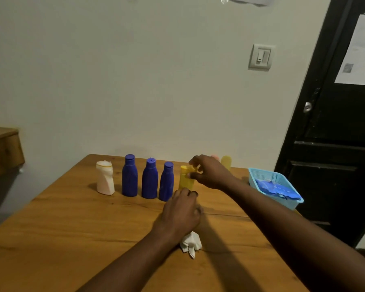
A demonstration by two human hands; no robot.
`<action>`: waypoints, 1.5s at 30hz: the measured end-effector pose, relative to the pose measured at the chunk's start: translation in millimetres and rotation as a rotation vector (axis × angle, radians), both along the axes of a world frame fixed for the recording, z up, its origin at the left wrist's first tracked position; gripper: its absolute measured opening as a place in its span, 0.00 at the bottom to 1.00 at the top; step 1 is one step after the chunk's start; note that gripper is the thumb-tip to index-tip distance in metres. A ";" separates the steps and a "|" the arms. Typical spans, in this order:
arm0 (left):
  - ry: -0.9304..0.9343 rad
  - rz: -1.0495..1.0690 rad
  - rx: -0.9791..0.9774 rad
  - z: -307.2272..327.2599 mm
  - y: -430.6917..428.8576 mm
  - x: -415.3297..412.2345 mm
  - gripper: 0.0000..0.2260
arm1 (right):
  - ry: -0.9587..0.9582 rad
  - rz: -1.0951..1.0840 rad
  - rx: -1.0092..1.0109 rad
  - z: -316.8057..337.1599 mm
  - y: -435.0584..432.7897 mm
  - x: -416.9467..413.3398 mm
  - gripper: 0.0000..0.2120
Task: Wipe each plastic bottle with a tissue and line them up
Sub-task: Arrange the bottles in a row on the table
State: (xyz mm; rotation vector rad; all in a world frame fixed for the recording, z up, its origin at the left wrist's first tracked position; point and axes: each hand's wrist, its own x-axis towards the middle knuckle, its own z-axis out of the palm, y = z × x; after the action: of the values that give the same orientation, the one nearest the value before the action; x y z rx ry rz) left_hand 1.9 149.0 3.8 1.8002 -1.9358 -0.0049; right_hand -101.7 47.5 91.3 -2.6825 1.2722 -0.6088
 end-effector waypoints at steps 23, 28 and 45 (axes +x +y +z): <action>0.082 -0.065 0.117 -22.5 -137.6 1.2 0.32 | 0.077 -0.060 0.021 44.4 -156.7 2.6 0.16; 0.090 -0.064 0.146 -44.5 -172.5 1.4 0.33 | 0.084 -0.101 0.038 23.5 -191.0 6.4 0.16; 0.199 -0.053 0.118 -60.1 -182.7 -0.9 0.34 | 0.137 -0.142 0.078 6.6 -223.1 -1.7 0.20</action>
State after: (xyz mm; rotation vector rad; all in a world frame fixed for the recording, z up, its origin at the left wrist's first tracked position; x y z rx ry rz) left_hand 1.0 -33.7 -56.4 1.7490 -1.8737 -0.3099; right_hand -103.4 -175.6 97.8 -2.6266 1.4976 -0.3862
